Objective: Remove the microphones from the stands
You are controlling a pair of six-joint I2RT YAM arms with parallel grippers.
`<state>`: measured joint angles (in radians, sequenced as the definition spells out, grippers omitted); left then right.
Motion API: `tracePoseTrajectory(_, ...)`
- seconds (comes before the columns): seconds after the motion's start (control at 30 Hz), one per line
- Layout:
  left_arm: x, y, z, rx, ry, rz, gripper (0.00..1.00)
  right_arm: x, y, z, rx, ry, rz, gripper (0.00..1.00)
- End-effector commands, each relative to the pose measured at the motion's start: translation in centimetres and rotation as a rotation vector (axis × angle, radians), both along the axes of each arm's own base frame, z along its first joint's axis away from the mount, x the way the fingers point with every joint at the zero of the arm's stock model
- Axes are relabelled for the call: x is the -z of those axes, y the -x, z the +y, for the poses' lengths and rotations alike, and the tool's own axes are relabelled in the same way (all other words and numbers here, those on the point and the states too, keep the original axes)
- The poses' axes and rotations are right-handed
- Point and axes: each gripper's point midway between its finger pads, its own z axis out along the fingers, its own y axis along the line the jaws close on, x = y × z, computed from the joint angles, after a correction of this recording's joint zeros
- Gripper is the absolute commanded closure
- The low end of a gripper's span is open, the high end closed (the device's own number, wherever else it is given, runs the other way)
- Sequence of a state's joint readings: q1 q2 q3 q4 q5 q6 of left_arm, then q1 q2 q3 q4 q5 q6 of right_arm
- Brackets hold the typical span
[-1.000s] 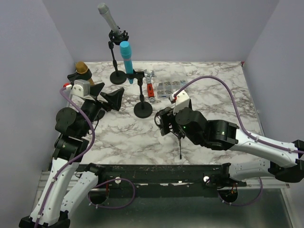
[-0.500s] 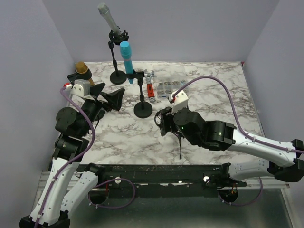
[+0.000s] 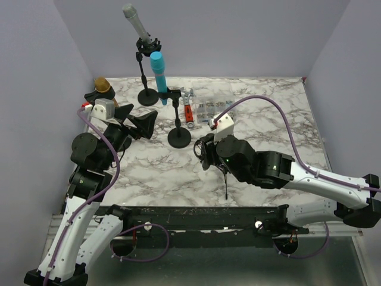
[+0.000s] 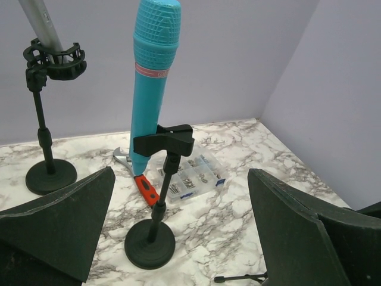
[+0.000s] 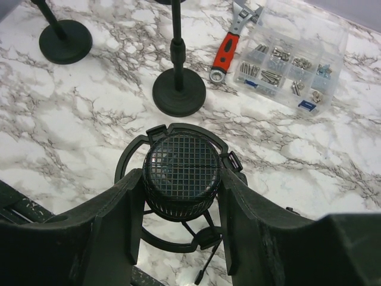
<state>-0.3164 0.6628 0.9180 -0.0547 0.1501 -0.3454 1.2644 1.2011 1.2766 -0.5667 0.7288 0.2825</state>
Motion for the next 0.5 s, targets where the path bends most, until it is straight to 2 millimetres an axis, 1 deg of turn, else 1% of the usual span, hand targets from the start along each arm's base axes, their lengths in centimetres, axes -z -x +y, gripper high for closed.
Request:
tracePoseTrajectory(0.0, -0.4, 0.4, -0.6, 0.036, 0.006, 0.003, 0.04, -2.6, -0.5, -0.2, 0.030, -0.021, -0.051, 0.71)
tracePoseTrajectory(0.07, -0.4, 0.4, -0.6, 0.037, 0.005, 0.002, 0.04, -3.3, -0.7, -0.3, 0.034, -0.022, -0.064, 0.73)
tracePoseTrajectory(0.27, -0.6, 0.6, -0.5, 0.039, 0.010, -0.003, 0.04, -6.3, -0.6, -0.6, 0.026, -0.073, -0.100, 0.79)
tracePoseTrajectory(0.47, -0.3, 0.3, -0.6, 0.036, 0.007, 0.007, 0.04, -9.1, -0.7, -1.7, 0.045, -0.085, -0.132, 0.86)
